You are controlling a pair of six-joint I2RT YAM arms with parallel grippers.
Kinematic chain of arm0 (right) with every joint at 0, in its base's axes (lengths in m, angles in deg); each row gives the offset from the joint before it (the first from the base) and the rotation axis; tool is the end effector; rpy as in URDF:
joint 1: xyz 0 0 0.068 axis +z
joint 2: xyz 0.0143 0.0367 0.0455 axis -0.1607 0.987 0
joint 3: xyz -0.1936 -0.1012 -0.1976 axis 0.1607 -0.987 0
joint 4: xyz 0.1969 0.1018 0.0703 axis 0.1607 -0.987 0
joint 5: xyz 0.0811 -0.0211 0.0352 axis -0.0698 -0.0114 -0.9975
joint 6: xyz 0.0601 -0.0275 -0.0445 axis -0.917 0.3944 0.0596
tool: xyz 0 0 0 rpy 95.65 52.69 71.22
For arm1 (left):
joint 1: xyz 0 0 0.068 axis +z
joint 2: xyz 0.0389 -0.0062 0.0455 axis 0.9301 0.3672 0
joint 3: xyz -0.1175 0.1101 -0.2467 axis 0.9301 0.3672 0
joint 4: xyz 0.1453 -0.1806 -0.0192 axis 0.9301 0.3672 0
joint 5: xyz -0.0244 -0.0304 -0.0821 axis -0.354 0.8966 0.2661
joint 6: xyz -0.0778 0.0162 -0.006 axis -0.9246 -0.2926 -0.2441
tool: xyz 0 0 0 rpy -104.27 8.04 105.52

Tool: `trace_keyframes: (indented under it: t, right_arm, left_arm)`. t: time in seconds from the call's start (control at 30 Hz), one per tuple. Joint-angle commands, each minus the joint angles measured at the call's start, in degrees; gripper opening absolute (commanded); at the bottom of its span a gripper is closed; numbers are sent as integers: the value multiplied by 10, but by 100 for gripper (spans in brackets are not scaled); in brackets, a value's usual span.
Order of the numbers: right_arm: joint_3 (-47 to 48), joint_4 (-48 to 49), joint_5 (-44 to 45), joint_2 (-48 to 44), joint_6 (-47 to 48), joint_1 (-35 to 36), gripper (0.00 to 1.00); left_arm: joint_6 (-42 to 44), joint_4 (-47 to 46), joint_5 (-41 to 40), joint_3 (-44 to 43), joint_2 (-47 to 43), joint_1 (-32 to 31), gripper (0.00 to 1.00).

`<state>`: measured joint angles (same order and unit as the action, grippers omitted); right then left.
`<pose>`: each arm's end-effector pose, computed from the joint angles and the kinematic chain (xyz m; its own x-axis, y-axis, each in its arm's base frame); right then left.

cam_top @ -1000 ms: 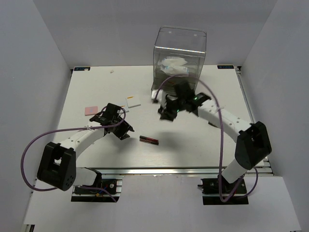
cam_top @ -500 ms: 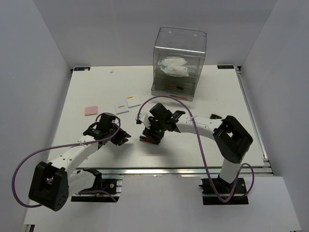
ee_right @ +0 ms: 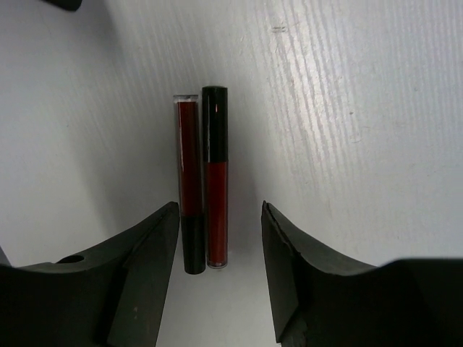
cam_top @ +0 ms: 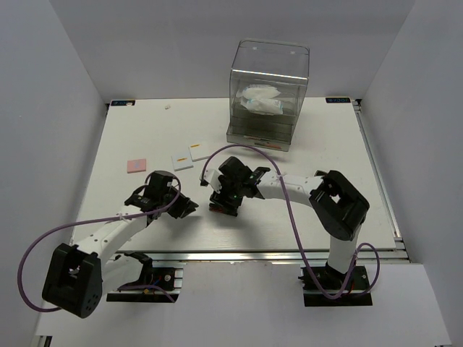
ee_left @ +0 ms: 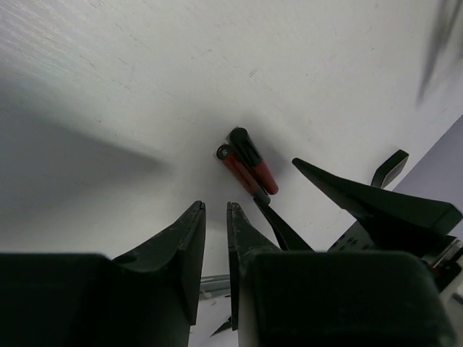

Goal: Organize the makeup

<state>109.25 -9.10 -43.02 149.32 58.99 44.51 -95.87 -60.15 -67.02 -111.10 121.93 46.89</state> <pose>0.2195 0.3210 0.1941 -0.1578 -0.7740 -0.6133 -0.9670 0.2470 -0.0630 0.1643 -0.0756 0.1892 -0.6594 -0.7492 -0.0616 -0.5947 0.5700 -0.5670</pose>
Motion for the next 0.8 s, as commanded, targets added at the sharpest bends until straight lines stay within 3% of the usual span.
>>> trace_keyframes:
  t: [0.0, 0.77]
  right_arm:
    - [28, 21, 6, 9, -7, 3, 55]
    - [26, 37, 28, 42, 13, 3, 53]
  left_arm:
    - [-1, -28, 21, 9, -1, -1, 28]
    - [39, -64, 93, -5, 98, -1, 26]
